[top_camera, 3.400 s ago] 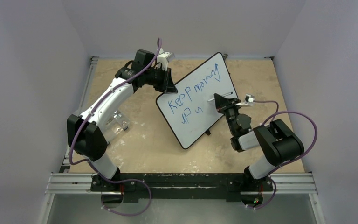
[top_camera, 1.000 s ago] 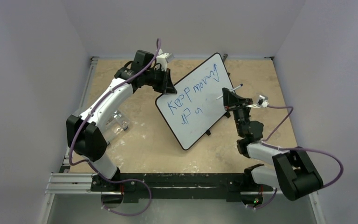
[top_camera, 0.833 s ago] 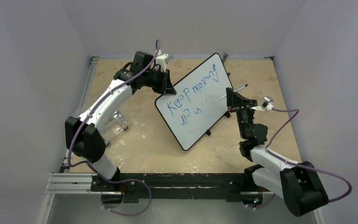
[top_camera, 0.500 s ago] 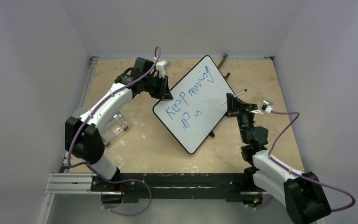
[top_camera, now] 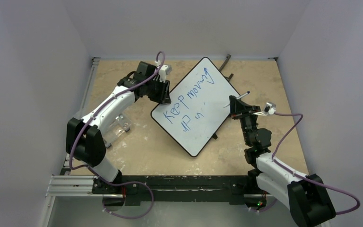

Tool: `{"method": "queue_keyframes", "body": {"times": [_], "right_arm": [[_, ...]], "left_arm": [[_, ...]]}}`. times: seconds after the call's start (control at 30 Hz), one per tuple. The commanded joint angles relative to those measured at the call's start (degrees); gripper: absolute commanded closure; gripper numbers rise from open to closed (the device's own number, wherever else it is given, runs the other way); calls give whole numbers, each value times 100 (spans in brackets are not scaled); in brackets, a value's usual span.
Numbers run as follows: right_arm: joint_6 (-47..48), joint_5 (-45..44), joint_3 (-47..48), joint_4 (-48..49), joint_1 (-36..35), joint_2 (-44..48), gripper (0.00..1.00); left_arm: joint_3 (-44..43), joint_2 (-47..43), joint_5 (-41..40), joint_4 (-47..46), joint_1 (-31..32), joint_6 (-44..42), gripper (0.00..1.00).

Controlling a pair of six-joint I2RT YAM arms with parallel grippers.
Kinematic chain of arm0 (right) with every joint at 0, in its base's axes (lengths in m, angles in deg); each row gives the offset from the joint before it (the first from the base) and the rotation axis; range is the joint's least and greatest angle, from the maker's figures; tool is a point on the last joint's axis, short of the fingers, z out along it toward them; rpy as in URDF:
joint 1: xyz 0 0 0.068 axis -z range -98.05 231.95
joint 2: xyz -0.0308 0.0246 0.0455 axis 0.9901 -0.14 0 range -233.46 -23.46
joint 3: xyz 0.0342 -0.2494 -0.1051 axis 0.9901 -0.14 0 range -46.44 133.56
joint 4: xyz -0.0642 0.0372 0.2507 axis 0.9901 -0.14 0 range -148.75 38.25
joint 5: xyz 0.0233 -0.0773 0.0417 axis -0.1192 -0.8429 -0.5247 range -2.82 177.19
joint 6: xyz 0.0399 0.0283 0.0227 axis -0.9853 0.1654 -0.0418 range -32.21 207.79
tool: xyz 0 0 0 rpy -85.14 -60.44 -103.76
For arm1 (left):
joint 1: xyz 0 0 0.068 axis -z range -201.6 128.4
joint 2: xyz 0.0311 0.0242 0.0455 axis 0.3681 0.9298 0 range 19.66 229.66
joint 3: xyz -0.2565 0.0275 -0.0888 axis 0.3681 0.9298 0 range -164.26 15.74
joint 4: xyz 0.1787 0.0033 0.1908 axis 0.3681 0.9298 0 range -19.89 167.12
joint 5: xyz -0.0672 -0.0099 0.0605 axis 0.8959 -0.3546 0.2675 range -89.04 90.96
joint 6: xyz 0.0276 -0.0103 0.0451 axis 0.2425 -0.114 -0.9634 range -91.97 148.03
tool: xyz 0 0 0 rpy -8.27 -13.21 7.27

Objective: Write a sentence on the whiteboard

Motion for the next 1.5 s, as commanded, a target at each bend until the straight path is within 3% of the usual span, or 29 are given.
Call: {"method": "queue_keyframes", "body": {"times": [0.0,0.4,0.7,0.83,1.07,1.47], "right_arm": [[84,-127,-23,37,-15,40,100],[84,-88,-23,-8,-16,50,100],[89,-3,68,-87,-19,147,100],[-76,160,223,-267,-11,306,100],[-664,843,821,-868,-18,726,100],[-1159,2432,1803,-1155,-20,696,100]], "left_arm": [[-27,-248,-624,115,-50,-277,66],[-228,-471,-482,149,26,-280,61],[-1000,-601,-437,524,247,-304,46],[-1160,-883,-416,487,596,-536,44],[-940,-1147,1165,-597,1115,-688,43],[-1571,-265,3199,-2012,1509,71,49]]}}
